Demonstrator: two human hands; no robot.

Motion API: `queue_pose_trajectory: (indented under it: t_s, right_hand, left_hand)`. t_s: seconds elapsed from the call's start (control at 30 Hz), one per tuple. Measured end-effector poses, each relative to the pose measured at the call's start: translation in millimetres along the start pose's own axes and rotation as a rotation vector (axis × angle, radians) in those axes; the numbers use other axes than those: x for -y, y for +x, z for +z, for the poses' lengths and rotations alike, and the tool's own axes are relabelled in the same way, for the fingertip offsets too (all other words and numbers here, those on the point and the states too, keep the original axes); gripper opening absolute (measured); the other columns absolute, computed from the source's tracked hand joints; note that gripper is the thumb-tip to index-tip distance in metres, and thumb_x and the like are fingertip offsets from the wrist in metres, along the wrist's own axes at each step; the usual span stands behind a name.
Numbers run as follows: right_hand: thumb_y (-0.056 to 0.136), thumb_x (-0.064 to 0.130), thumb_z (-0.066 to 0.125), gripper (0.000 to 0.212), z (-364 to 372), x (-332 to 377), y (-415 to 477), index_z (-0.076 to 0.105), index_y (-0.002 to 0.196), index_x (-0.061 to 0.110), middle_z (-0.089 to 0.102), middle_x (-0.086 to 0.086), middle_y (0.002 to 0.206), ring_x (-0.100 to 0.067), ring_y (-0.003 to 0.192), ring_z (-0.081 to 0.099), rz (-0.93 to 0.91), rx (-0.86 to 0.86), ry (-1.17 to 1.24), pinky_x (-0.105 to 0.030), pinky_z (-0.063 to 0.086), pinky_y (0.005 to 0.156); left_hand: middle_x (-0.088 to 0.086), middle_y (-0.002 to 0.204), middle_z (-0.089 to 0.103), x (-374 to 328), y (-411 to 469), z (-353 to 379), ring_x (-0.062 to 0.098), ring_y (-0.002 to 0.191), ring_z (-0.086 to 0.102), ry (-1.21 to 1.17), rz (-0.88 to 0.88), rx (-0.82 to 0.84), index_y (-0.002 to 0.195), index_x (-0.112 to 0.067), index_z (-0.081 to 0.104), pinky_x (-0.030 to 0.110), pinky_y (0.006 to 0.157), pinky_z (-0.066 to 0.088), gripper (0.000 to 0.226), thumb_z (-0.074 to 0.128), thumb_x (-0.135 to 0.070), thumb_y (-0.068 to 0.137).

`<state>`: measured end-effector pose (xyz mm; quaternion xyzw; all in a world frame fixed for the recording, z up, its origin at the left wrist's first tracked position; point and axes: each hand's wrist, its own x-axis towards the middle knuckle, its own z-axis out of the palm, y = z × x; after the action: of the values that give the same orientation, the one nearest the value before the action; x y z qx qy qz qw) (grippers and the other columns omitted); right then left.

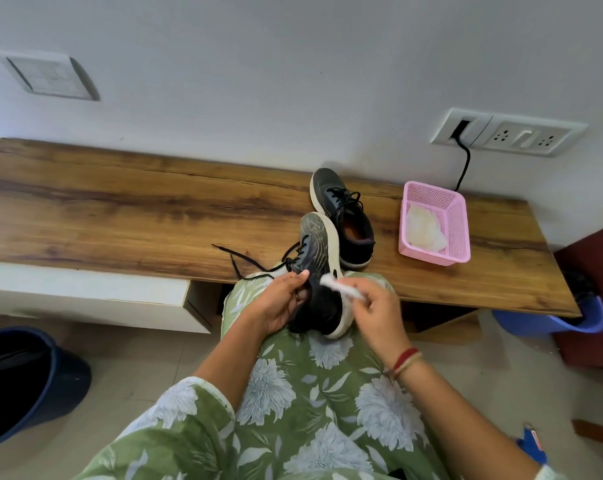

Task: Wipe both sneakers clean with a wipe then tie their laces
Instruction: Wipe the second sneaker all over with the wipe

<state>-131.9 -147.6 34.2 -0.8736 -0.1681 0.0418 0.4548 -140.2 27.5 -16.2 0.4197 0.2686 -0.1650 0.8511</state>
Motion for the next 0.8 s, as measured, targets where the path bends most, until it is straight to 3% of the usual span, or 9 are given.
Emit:
queue_pose_trajectory:
  t_s: [0.03,0.1,0.23,0.33,0.43,0.57,0.63,0.7,0.8]
  right_hand:
    - [0.085,-0.005,0.054,0.032,-1.3,-1.1,12.6,0.069,0.103,0.017,0.062,0.013,0.077,0.004,0.057,0.051,0.041,-0.065,-0.013,-0.009,0.035,0.051]
    - [0.089,0.001,0.053,0.028,2.7,-0.8,32.6,0.069,0.105,0.017,0.062,0.012,0.079,0.004,0.059,0.052,0.077,-0.027,-0.079,-0.009,0.034,0.054]
    - [0.087,0.0,0.052,0.029,26.2,-4.2,32.5,0.066,0.112,0.008,0.067,-0.008,0.109,-0.02,0.098,0.061,0.054,0.103,-0.154,-0.017,0.041,0.084]
    - [0.084,-0.004,0.053,0.034,32.4,-9.1,17.5,0.066,0.113,0.008,0.066,-0.009,0.112,-0.024,0.103,0.06,-0.012,0.076,-0.195,-0.023,0.042,0.089]
    - [0.08,-0.003,0.054,0.034,30.8,-9.0,3.5,0.067,0.11,0.007,0.067,-0.008,0.109,-0.021,0.101,0.06,-0.108,0.06,-0.2,-0.024,0.042,0.088]
    - [0.083,0.004,0.051,0.03,16.6,-8.5,-3.8,0.068,0.107,0.012,0.068,0.0,0.1,-0.006,0.093,0.058,-0.197,0.201,-0.177,-0.017,0.042,0.081]
    - [0.087,0.003,0.055,0.024,5.5,-9.3,6.7,0.069,0.101,0.015,0.066,0.008,0.086,0.005,0.076,0.056,-0.078,0.231,-0.031,-0.009,0.041,0.068]
    - [0.089,0.007,0.057,0.019,1.2,-11.2,25.9,0.069,0.099,0.017,0.062,0.013,0.076,0.004,0.065,0.053,0.122,0.101,0.117,-0.008,0.038,0.059]
    - [0.09,0.006,0.056,0.018,10.9,-7.6,43.1,0.068,0.1,0.014,0.062,0.012,0.078,-0.003,0.07,0.054,0.175,0.056,0.118,-0.01,0.041,0.061]
  left_hand:
    - [0.004,0.075,0.053,0.9,0.5,-1.2,0.006,0.054,0.051,0.011,0.009,-0.015,0.089,-0.011,0.056,0.014,0.054,0.046,0.014,0.05,-0.02,0.098]
    - [0.003,0.076,0.052,1.4,-0.3,-1.8,0.007,0.058,0.047,0.022,0.014,-0.032,0.089,-0.013,0.057,0.014,0.056,0.045,0.014,0.051,-0.022,0.097]
    - [0.002,0.071,0.053,1.2,-1.5,-1.1,0.007,0.057,0.049,0.012,0.034,-0.017,0.083,-0.011,0.055,0.014,0.057,0.047,0.018,0.049,-0.018,0.098]
    - [-0.002,0.058,0.059,1.5,-2.8,-0.5,0.003,0.047,0.052,-0.001,0.042,0.028,0.079,-0.008,0.055,0.014,0.05,0.049,0.025,0.043,-0.013,0.1]
    - [-0.002,0.056,0.058,1.4,-2.8,0.2,0.003,0.045,0.053,0.014,0.039,0.043,0.078,-0.008,0.052,0.014,0.049,0.05,0.024,0.044,-0.014,0.1]
    - [0.001,0.062,0.064,0.8,-4.0,2.3,0.005,0.053,0.061,0.026,0.033,0.02,0.079,-0.009,0.052,0.015,0.055,0.052,0.022,0.045,-0.013,0.1]
    - [0.0,0.061,0.062,0.6,-5.8,2.2,0.006,0.051,0.057,0.019,0.035,0.007,0.078,-0.01,0.053,0.015,0.054,0.05,0.021,0.048,-0.015,0.098]
    - [0.0,0.065,0.06,-0.6,-5.3,0.7,0.006,0.054,0.053,0.012,0.038,0.003,0.082,-0.01,0.056,0.014,0.054,0.048,0.018,0.049,-0.017,0.097]
    - [0.003,0.072,0.062,-1.3,-5.9,0.9,0.008,0.061,0.054,-0.004,0.033,0.007,0.087,-0.009,0.057,0.015,0.057,0.05,0.017,0.047,-0.017,0.099]
